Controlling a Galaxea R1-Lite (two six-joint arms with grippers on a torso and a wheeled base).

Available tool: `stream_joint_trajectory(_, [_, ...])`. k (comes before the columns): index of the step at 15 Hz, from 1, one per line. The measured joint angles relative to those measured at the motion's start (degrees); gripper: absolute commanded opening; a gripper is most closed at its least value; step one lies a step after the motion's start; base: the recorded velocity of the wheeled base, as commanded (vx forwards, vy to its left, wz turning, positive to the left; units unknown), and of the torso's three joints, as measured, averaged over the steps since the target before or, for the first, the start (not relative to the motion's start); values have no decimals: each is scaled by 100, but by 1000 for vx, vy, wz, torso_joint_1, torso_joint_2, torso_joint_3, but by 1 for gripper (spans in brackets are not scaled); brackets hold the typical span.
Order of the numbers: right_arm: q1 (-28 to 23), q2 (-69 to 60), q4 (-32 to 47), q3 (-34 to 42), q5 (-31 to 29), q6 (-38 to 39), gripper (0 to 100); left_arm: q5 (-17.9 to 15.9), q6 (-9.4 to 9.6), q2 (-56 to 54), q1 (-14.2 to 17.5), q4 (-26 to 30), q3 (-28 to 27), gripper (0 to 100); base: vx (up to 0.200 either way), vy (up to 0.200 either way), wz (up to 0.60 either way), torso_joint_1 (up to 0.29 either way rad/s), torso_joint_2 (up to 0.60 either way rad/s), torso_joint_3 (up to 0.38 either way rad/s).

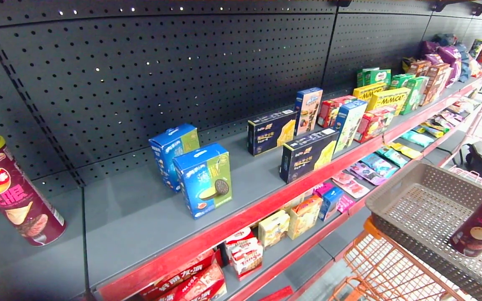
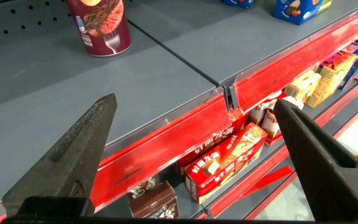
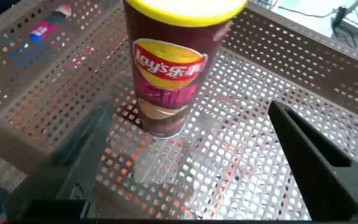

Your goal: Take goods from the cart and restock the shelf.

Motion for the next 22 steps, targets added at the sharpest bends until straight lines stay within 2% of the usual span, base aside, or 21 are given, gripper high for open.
stream_joint_trajectory(16, [-185, 857, -670, -268, 995, -591, 100, 0, -1, 0, 0, 0, 0, 100, 0, 0, 0, 0, 0, 0])
stream_joint_trajectory(22, [-144, 1096, -775, -411, 1048, -619, 100, 0, 0, 0, 0, 0, 0, 100, 0, 0, 0, 0, 0, 0])
